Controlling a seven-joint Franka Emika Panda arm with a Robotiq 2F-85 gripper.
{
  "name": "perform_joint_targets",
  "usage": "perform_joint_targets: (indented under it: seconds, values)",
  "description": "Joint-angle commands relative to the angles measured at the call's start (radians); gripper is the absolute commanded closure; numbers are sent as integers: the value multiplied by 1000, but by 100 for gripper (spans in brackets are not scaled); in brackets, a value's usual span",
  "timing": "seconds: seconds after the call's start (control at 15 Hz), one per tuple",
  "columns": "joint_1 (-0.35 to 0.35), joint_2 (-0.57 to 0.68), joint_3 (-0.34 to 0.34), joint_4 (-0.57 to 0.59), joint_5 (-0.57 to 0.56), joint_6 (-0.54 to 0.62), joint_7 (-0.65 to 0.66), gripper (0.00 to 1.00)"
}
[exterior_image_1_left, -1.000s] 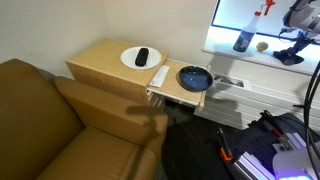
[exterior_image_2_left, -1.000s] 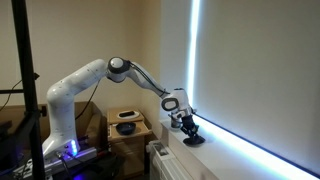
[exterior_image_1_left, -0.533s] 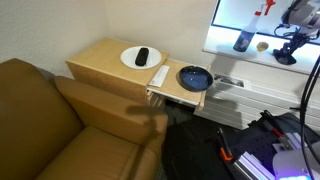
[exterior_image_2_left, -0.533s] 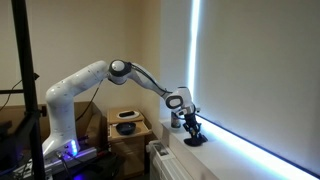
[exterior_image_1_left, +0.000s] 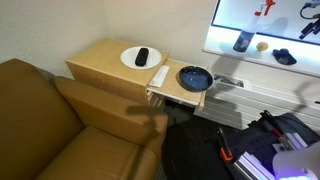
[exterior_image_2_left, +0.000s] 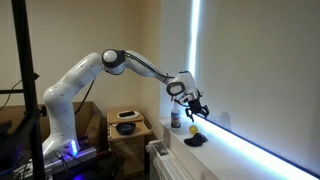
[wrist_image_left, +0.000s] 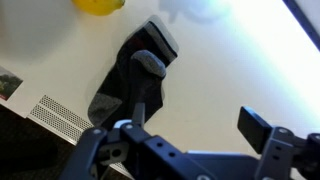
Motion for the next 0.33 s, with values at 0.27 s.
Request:
perform_joint_targets:
  seconds: [0.27]
  values:
    - [-37,-282,52,-185,0,-135,-285,0]
